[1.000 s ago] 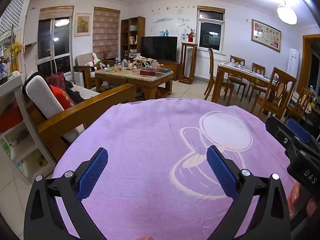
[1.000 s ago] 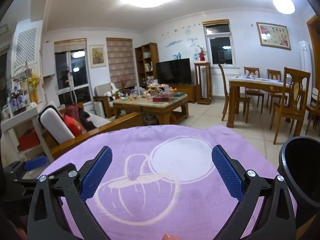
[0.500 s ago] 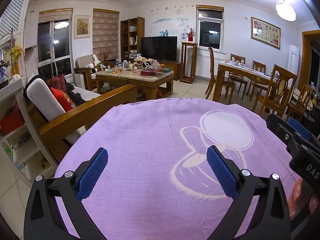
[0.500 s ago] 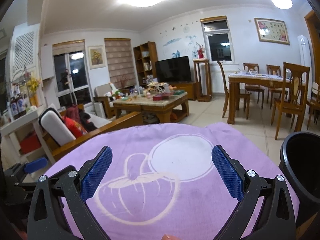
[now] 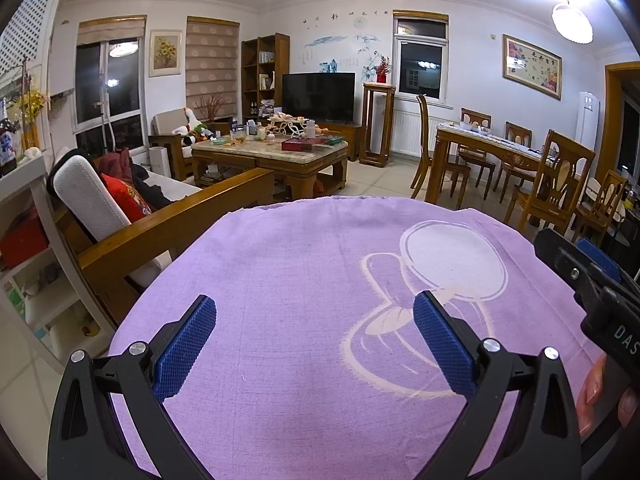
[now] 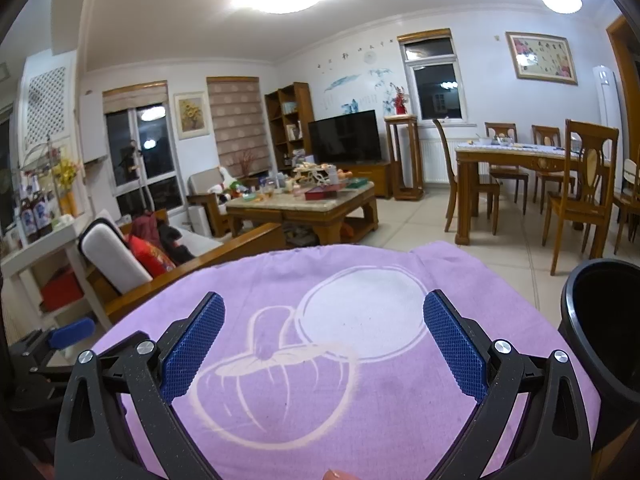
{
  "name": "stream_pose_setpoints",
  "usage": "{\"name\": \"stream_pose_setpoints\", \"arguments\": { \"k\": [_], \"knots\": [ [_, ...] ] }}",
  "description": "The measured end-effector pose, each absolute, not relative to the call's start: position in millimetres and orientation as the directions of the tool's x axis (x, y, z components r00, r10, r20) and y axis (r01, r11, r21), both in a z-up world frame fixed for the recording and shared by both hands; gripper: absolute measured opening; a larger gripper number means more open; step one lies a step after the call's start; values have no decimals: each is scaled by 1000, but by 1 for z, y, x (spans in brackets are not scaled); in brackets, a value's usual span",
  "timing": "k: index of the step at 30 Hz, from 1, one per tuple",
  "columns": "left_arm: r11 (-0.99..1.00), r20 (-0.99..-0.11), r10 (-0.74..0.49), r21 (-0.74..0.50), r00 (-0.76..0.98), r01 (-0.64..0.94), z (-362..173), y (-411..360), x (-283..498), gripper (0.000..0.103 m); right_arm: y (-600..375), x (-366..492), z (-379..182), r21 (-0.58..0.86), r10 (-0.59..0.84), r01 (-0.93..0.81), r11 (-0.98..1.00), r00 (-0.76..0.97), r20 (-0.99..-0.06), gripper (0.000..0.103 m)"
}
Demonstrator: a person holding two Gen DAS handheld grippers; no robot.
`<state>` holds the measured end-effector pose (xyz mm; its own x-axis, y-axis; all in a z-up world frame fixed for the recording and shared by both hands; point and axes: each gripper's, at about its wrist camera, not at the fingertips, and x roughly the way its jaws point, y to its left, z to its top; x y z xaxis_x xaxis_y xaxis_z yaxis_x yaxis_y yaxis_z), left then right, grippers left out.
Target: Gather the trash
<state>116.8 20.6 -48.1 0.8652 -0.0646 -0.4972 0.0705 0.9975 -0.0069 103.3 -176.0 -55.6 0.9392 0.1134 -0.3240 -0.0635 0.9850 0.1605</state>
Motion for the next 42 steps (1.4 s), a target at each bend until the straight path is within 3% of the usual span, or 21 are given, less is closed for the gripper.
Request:
{"name": "stream_pose_setpoints", "arguments": {
  "k": [42],
  "knots": [
    [994, -474, -88, 10, 876, 106, -42, 17, 112, 98, -171, 103, -56, 163, 111, -60, 985, 939, -327, 98]
  ]
}}
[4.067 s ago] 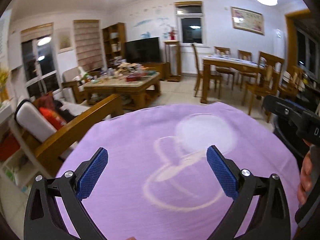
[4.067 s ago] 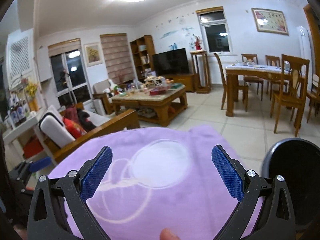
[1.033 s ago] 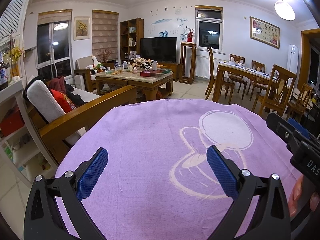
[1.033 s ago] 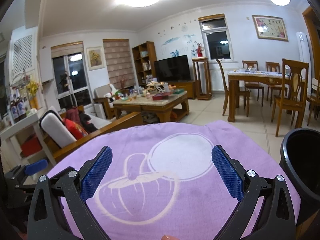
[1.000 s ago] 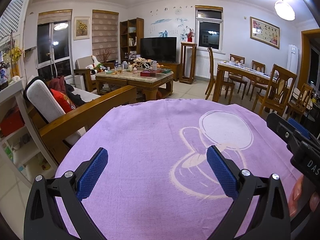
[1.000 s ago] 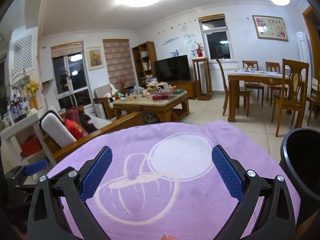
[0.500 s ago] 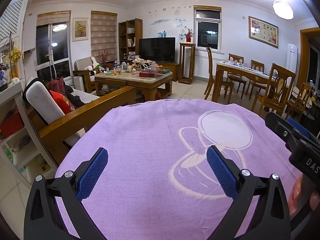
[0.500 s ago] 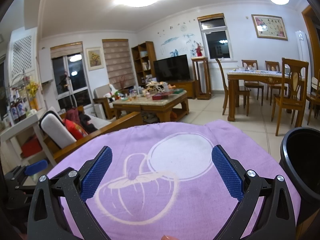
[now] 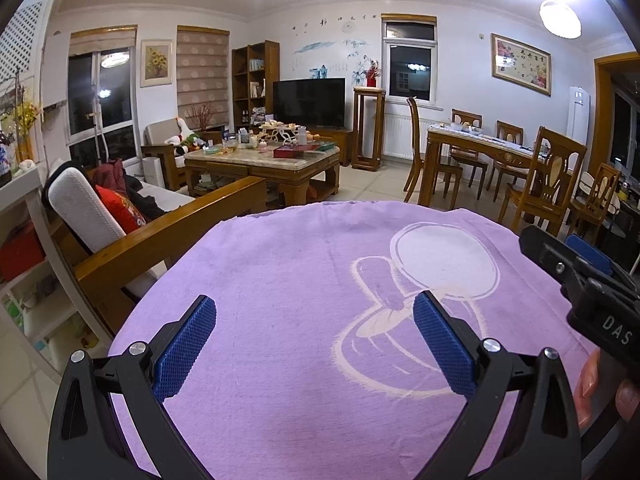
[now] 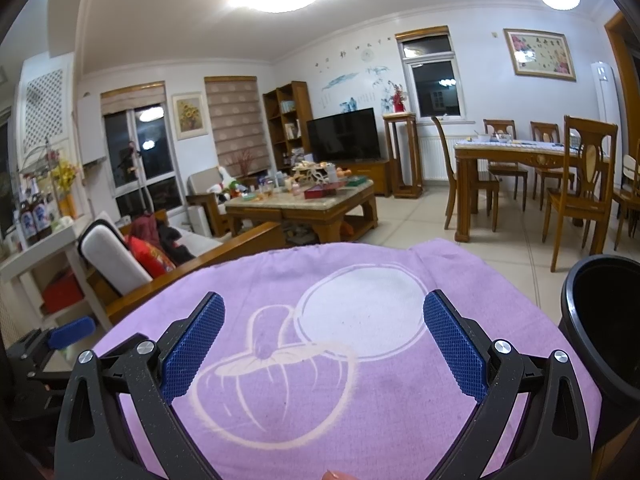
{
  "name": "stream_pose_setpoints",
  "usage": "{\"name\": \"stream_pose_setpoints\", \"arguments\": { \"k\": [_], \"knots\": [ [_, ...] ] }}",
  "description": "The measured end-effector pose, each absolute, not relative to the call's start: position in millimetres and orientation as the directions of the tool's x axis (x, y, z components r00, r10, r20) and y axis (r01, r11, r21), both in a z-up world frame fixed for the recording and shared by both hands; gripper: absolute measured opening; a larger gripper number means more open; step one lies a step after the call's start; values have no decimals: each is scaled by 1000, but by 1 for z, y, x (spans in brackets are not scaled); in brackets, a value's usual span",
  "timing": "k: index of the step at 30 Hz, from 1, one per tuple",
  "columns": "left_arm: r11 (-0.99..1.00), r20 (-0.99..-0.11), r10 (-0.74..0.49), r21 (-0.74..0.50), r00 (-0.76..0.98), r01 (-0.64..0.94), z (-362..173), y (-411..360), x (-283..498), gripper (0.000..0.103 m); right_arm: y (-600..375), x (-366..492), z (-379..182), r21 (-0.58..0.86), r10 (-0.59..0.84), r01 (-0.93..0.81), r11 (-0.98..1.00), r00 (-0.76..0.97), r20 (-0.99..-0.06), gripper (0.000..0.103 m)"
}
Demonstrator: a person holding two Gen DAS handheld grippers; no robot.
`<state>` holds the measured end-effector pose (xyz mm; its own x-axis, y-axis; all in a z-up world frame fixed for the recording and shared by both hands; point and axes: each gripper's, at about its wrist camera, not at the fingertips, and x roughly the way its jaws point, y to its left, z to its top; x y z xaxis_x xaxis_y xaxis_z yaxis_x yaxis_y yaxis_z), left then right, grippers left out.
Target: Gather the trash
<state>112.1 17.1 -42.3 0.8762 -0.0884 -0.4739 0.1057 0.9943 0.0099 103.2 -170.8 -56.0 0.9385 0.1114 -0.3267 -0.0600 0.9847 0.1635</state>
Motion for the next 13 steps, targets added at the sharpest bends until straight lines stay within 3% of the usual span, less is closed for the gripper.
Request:
{"name": "stream_pose_setpoints", "arguments": {
  "k": [13],
  "knots": [
    [995, -489, -86, -7, 868, 95, -42, 22, 118, 98, -170, 103, -56, 164, 111, -59, 985, 938, -328, 98]
  ]
}}
